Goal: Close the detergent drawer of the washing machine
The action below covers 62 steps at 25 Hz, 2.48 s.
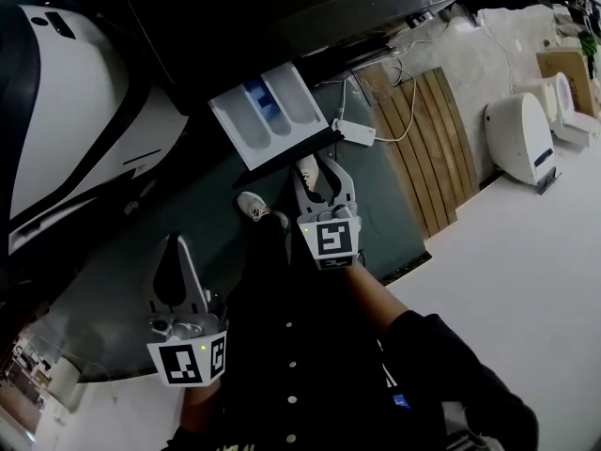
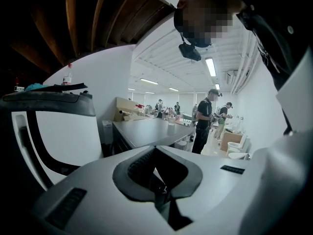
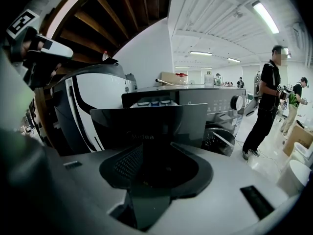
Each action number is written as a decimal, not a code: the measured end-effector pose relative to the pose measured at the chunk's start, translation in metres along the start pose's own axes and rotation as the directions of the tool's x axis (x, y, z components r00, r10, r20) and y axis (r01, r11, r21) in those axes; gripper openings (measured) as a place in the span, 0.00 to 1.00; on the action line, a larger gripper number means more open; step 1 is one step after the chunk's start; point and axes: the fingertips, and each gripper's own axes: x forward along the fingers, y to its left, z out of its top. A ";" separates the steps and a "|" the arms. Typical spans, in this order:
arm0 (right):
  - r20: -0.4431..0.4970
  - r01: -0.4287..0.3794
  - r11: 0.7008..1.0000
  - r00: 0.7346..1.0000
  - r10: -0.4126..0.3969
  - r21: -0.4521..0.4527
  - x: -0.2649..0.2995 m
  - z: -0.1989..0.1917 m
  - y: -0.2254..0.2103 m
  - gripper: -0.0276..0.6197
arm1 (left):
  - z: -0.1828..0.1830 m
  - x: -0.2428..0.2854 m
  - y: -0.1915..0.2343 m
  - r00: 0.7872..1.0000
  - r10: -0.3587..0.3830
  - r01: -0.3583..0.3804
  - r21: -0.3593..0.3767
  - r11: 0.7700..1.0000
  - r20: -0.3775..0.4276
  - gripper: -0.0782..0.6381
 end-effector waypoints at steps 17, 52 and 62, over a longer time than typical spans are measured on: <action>0.018 0.016 1.000 1.000 -0.016 0.017 0.031 0.022 0.002 0.32 | 0.004 -0.002 0.003 1.000 0.020 -0.020 -0.007 1.000 0.002 0.12; 0.038 0.018 1.000 0.999 -0.019 0.026 0.110 0.075 0.004 0.32 | 0.001 0.001 0.015 0.995 0.098 -0.099 -0.059 0.993 -0.009 0.12; 0.036 0.033 0.999 0.999 -0.033 0.005 0.118 0.077 0.003 0.32 | -0.004 0.000 0.018 0.994 0.105 -0.107 -0.074 0.992 -0.024 0.12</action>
